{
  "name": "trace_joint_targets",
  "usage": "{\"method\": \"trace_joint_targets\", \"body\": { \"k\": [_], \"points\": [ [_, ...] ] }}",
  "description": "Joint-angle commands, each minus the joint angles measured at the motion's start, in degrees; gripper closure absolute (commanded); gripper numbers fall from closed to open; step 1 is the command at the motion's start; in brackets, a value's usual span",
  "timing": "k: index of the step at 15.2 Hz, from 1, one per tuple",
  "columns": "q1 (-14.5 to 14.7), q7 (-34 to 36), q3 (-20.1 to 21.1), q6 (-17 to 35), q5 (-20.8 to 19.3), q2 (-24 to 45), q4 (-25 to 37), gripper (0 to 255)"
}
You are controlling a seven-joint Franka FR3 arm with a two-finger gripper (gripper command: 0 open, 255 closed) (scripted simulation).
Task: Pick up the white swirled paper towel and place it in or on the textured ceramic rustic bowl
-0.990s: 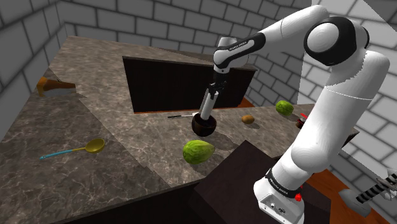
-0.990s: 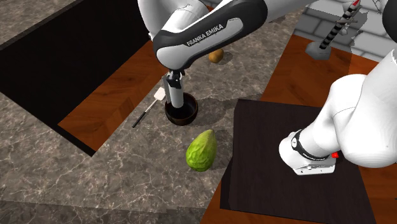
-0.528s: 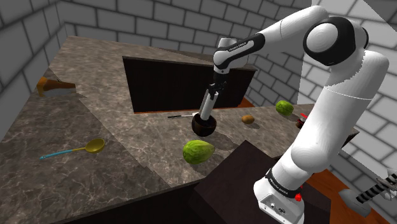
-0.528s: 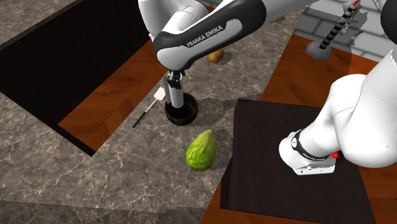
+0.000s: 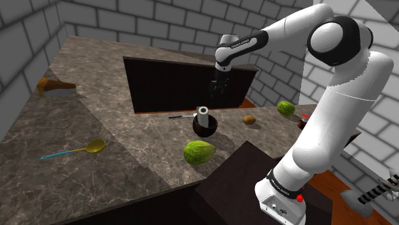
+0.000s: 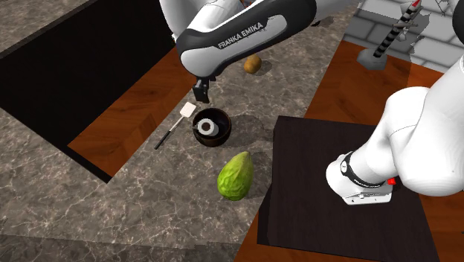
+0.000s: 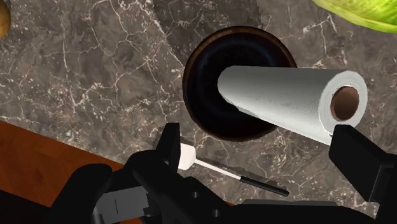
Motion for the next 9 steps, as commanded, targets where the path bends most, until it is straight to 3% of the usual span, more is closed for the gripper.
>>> {"method": "trace_joint_targets", "body": {
  "k": [1, 9],
  "points": [
    [0.2, 0.2, 0.05, -3.32, -0.24, -1.35, 1.93, 0],
    [0.27, 0.26, 0.09, -4.77, -0.32, -1.87, 2.87, 0]
  ]
}}
